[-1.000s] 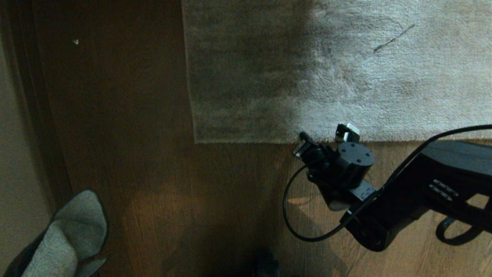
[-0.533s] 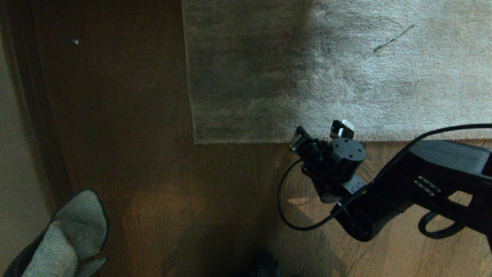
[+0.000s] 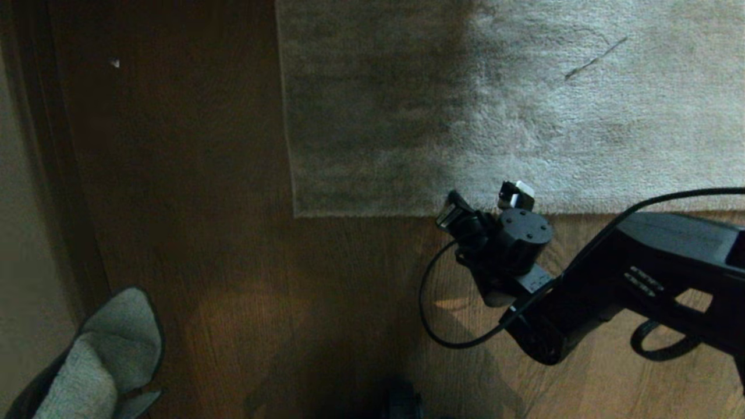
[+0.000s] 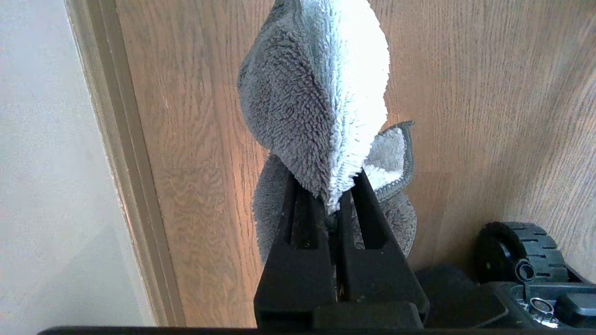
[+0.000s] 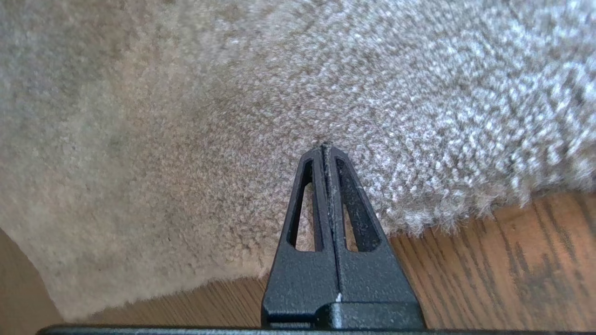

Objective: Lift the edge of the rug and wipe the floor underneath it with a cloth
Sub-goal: Lay down the carpet, then put down the rag

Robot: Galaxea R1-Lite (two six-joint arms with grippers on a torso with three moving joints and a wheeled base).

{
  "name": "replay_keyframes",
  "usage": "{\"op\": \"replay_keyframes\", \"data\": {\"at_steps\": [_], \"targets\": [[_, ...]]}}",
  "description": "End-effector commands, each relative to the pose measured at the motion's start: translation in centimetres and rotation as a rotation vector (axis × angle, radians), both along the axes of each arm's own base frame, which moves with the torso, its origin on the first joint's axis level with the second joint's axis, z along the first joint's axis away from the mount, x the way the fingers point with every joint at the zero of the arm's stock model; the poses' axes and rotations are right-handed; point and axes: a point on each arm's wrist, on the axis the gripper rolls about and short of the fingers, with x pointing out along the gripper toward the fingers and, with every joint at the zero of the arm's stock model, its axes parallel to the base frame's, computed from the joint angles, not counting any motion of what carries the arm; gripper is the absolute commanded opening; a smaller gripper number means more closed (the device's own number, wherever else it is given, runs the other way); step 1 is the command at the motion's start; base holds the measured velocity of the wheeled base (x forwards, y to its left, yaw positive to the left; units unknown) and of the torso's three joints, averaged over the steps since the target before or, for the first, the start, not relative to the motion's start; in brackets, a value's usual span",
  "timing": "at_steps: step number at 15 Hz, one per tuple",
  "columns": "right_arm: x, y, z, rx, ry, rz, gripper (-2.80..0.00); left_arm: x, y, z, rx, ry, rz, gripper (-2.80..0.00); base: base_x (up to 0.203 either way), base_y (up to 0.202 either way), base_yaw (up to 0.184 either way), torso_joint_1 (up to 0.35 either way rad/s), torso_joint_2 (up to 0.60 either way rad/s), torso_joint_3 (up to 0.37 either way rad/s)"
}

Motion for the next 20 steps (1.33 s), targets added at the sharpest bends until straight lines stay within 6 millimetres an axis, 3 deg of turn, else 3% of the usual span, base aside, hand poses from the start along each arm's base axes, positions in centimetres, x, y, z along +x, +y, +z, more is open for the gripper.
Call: {"op": "replay_keyframes", "data": {"at_steps": [1,4,10,16,20], "targets": [[-1.0,-0.7,1.9,0.013,-0.062,-0.005,-2.8,0.0,0.0,0.0,0.0,0.0,0.0,-2.8,0.0,0.0,0.0,0.0,0.0,0.0],[-3.4,-2.3,3.8,-0.027,-0.074,-0.014,-2.8,0.0,0.0,0.0,0.0,-0.001,0.0,-2.8,0.0,0.0,0.0,0.0,0.0,0.0],[-10.9,-7.7,5.5,-0.217,-0.049,-0.063,-2.8,0.0,0.0,0.0,0.0,0.0,0.001,-2.8,0.0,0.0,0.0,0.0,0.0,0.0],[-17.3,-17.6,4.2,-0.35,0.05,-0.35,-2.8,0.0,0.0,0.0,0.0,0.0,0.0,-2.8,0.0,0.0,0.0,0.0,0.0,0.0],[-20.5,-22.0,5.5,-0.353,-0.002,-0.617,-2.8,0.0,0.0,0.0,0.0,-0.001,0.001,-2.8,0.0,0.0,0.0,0.0,0.0,0.0]]}}
